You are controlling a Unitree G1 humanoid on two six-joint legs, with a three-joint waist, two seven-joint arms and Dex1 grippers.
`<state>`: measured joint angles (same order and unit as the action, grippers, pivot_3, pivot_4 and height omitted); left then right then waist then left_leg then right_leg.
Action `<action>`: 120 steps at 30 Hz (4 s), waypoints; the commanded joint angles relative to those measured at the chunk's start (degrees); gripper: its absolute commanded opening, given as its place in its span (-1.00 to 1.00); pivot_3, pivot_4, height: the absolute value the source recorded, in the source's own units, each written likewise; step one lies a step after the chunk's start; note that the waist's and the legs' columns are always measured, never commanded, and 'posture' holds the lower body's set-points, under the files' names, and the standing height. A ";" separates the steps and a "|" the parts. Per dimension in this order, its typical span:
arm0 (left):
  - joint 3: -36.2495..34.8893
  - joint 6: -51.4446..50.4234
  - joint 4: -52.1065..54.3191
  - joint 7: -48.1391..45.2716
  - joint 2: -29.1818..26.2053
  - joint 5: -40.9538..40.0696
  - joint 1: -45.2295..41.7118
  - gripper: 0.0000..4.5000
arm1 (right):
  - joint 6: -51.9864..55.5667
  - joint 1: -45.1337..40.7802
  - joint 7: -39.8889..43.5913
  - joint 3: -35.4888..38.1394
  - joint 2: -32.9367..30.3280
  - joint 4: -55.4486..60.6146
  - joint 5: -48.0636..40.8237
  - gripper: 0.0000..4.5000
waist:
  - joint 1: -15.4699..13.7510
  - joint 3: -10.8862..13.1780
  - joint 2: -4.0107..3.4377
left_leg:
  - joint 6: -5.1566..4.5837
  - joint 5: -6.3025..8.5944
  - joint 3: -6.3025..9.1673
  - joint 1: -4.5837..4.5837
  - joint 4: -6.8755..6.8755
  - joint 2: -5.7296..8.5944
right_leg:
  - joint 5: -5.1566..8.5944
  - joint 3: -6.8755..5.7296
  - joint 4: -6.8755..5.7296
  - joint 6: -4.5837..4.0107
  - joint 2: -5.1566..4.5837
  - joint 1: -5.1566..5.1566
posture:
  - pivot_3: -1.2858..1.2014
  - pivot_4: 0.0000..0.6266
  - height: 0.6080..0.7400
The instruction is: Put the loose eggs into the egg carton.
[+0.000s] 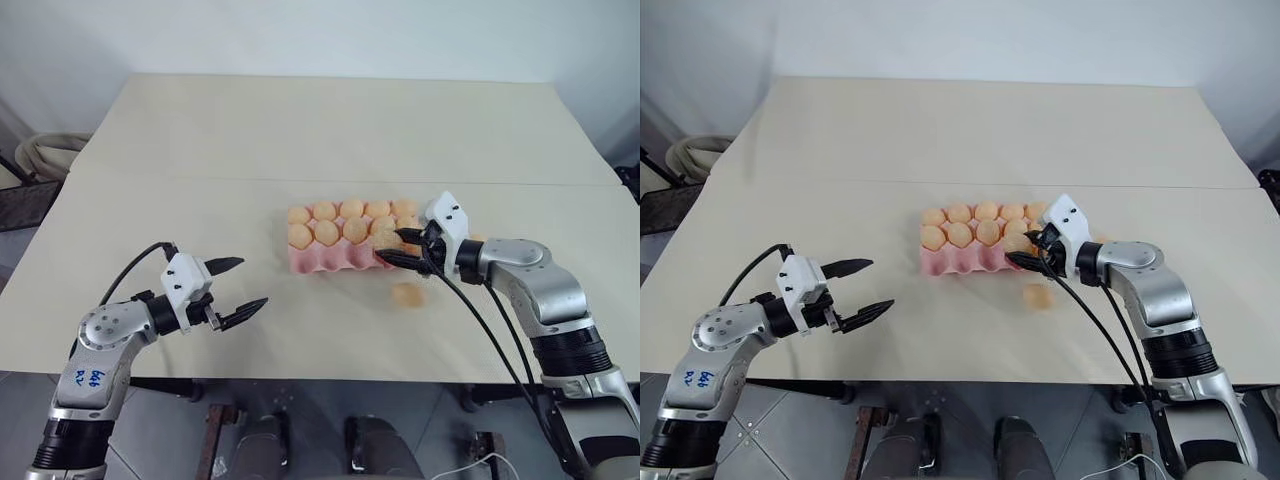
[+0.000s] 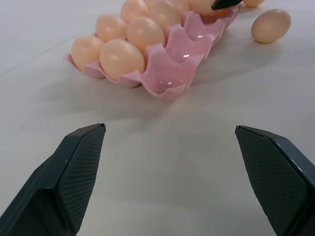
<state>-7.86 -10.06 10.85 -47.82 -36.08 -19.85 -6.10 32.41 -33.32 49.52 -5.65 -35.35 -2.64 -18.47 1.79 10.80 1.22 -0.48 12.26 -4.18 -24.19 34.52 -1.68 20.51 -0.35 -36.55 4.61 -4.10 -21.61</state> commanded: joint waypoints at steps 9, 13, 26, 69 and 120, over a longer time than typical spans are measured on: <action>0.48 0.26 0.13 -0.99 0.21 -1.00 -1.99 1.00 | -10.26 16.65 10.59 19.56 -7.93 10.28 -8.89 0.97 | -0.73 0.00 0.01 | -0.06 0.00 0.09 0.00 0.46 0.03 | -0.01 -0.09 -0.24 0.02 -0.10 0.21 | 0.03 -0.52 1.00; 1.34 0.85 -1.86 -2.29 0.18 -0.67 -3.53 1.00 | -12.92 25.65 12.06 27.87 -10.36 11.11 -10.06 0.97 | -0.73 -0.01 -0.01 | -0.10 -0.01 0.06 0.05 0.48 0.03 | -0.03 -0.05 -0.28 0.06 -0.10 0.23 | 0.03 -0.52 1.00; 4.77 3.33 -9.42 -6.46 0.92 0.43 -10.88 1.00 | -23.40 47.76 13.58 39.67 -7.79 10.55 -10.24 0.97 | 0.01 -0.01 -0.01 | -0.14 -0.06 -0.24 0.32 0.52 0.00 | -0.07 0.26 -0.44 0.12 -0.03 0.31 | 0.03 -0.52 1.00; -1.83 -1.12 1.78 -1.84 -0.47 -2.09 -0.02 1.00 | -13.77 12.99 11.61 16.98 -10.85 -9.33 -2.96 -0.46 | 0.04 0.00 -0.01 | -0.11 -0.02 -0.75 0.80 -0.22 -0.02 | -0.10 0.59 0.03 0.09 -0.04 0.43 | 0.03 -0.52 1.00; 6.53 0.47 -7.85 -6.43 2.40 -1.44 -11.36 1.00 | -14.55 36.94 5.37 36.05 -5.09 16.45 -8.00 0.98 | -0.30 -0.02 0.10 | -0.25 0.00 -1.15 0.68 -0.15 -0.04 | -0.19 0.58 0.05 0.26 -0.13 0.24 | 0.03 -0.52 1.00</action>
<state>-1.42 -11.52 3.19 -53.22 -33.79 -21.78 -16.26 20.62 2.75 55.37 27.01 -40.93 13.19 -25.04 1.49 10.78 1.32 -0.73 12.26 -5.37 -23.48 34.37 -1.73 20.31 0.28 -36.51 4.89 -4.23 -21.34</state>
